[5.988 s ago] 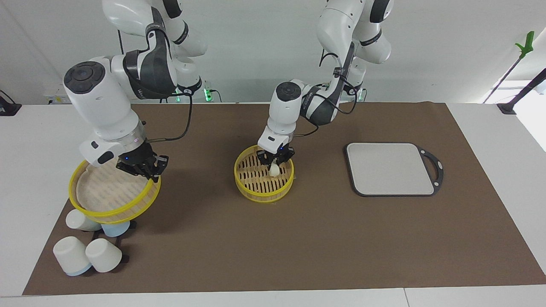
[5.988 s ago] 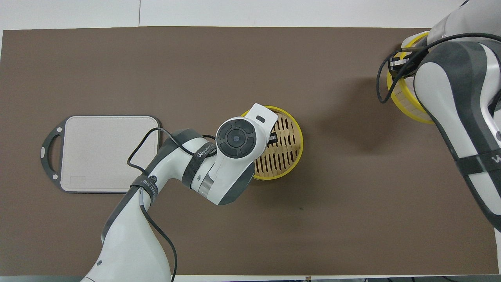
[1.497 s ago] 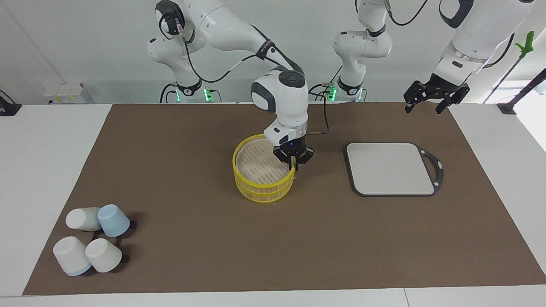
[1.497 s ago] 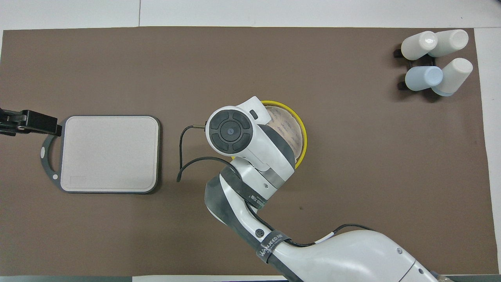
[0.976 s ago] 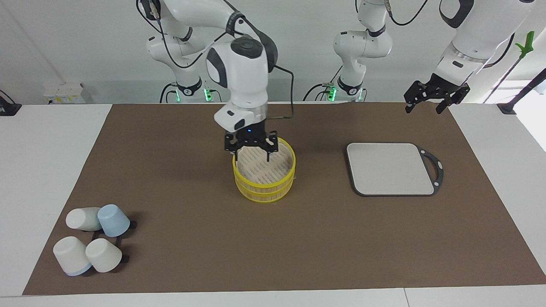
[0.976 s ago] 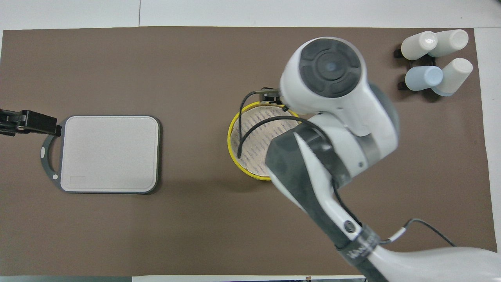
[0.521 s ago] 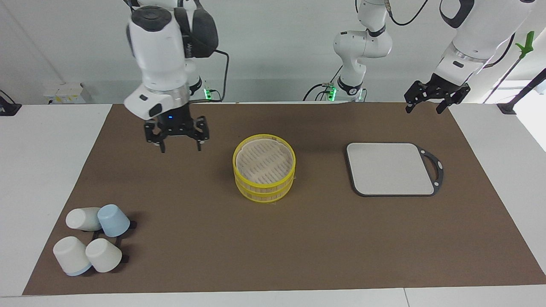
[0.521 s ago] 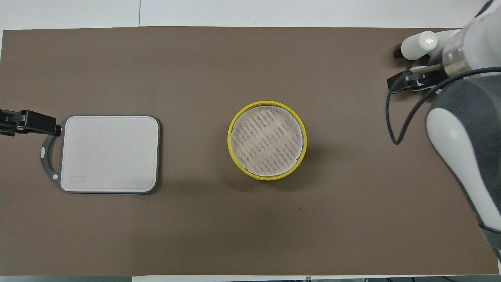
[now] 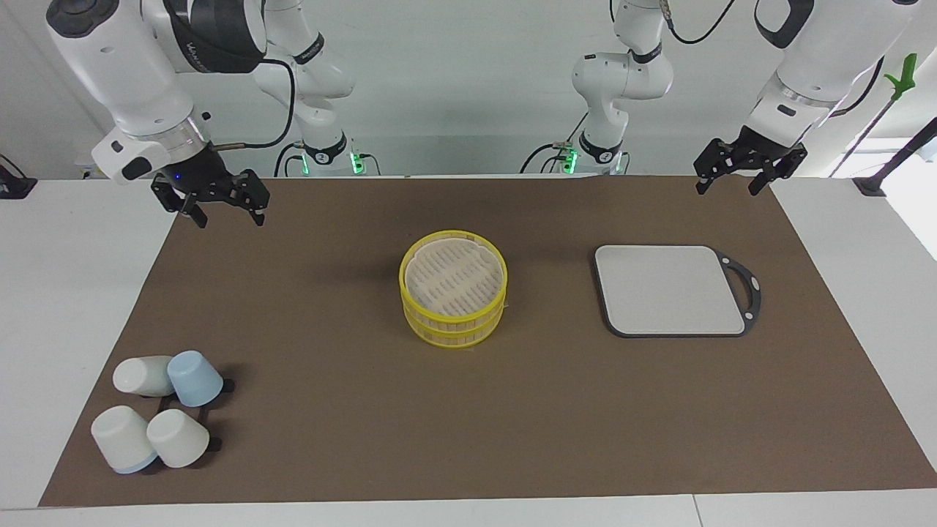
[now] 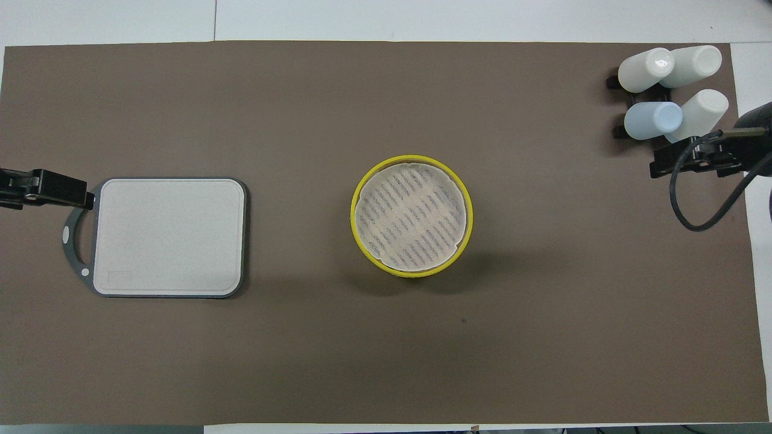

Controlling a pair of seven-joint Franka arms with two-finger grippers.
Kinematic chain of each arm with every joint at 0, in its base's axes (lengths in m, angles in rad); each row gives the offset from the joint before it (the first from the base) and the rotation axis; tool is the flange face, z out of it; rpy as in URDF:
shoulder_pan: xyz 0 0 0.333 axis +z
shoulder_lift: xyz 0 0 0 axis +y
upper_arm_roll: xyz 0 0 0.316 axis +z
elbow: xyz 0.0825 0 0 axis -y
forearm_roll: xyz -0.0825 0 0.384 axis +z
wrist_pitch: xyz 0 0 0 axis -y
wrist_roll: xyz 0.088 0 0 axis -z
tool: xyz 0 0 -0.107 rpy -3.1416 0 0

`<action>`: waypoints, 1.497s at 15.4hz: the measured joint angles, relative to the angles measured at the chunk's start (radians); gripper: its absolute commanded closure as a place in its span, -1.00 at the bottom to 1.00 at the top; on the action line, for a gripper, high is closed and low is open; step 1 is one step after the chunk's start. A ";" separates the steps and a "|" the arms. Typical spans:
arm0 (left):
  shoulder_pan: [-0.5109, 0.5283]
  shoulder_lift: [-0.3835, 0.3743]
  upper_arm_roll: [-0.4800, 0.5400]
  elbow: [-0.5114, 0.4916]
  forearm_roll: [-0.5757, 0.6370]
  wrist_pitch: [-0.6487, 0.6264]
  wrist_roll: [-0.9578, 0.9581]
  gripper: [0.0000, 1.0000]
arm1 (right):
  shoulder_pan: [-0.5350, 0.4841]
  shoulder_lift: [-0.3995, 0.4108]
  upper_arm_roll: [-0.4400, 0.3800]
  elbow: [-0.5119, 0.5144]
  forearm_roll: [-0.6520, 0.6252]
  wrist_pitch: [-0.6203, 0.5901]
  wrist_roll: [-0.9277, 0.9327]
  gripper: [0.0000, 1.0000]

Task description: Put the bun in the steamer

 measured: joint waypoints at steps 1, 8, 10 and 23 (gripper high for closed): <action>0.000 0.000 0.000 0.000 0.000 0.000 0.000 -1.00 | 0.000 0.000 0.000 0.000 0.000 0.000 0.000 -1.00; 0.000 0.000 0.000 0.000 0.000 0.000 0.000 -1.00 | -0.003 0.000 0.000 -0.010 0.000 -0.001 0.001 -1.00; 0.000 0.000 0.000 0.000 0.000 0.000 0.000 -1.00 | -0.004 0.000 0.000 -0.010 -0.005 0.002 0.001 -1.00; 0.000 0.000 0.000 0.000 0.000 0.001 0.000 -1.00 | -0.006 0.000 0.000 -0.010 -0.043 0.018 -0.002 -1.00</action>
